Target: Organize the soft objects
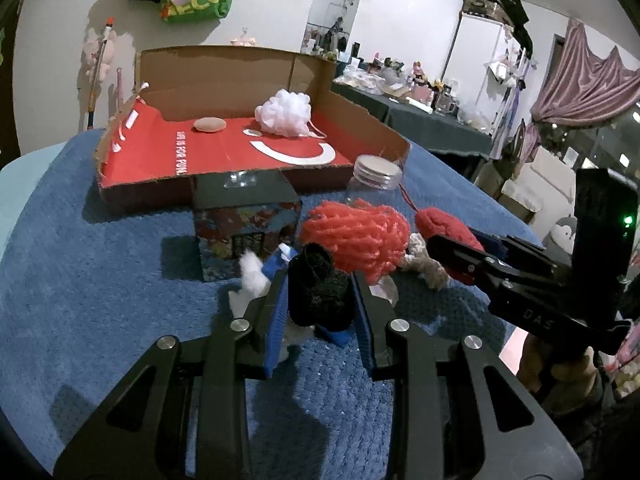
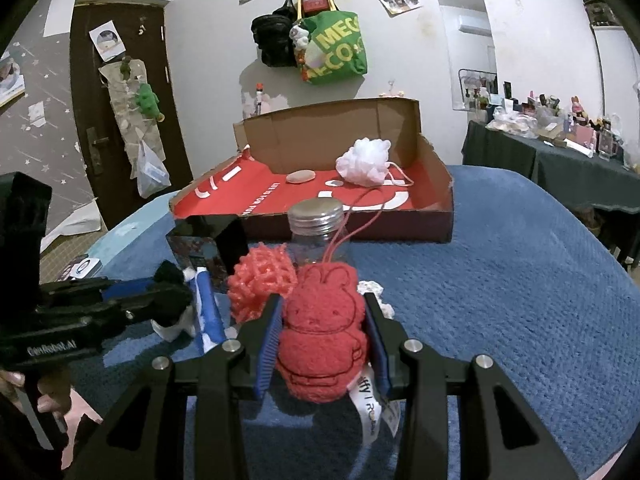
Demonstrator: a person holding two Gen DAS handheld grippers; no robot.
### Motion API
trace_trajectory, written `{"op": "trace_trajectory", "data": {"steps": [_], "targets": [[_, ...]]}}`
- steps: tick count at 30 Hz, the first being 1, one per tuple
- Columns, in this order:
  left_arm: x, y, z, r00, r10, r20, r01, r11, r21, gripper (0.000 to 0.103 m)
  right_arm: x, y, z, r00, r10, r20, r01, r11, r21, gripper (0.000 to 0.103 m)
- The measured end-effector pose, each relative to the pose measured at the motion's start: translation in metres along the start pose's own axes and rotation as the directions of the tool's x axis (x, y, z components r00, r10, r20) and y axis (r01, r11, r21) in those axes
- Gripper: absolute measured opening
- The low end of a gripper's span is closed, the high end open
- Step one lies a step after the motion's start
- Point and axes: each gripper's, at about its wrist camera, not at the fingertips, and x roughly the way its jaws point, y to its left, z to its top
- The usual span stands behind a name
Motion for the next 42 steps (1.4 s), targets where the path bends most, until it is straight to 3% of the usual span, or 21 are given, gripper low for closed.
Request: {"op": "trace_trajectory", "data": {"steps": [6,13,22,42], "targets": [[-0.017,0.020,0.008,0.998,0.059,0.016,-0.059,0.998,-0.017,0.029,-0.009,-0.018,0.002,0.997,-0.079,0.005,0.079,0.997,-0.002,0.042],[-0.018,0.065,0.020,0.991,0.134,-0.030,-0.135,0.990,-0.047,0.029,-0.009,-0.050,0.017,0.990,-0.143,0.012,0.143,0.989,0.027,0.042],[0.010,0.094,0.037,0.981,0.160,-0.107,-0.160,0.987,0.006,0.029,0.015,-0.064,0.040,0.994,-0.105,-0.003,0.105,0.994,-0.007,0.042],[0.049,0.103,0.097,0.985,0.068,-0.161,-0.047,0.990,0.133,0.029,0.078,-0.059,0.093,0.996,0.059,-0.061,-0.064,0.994,-0.094,0.042]]}}
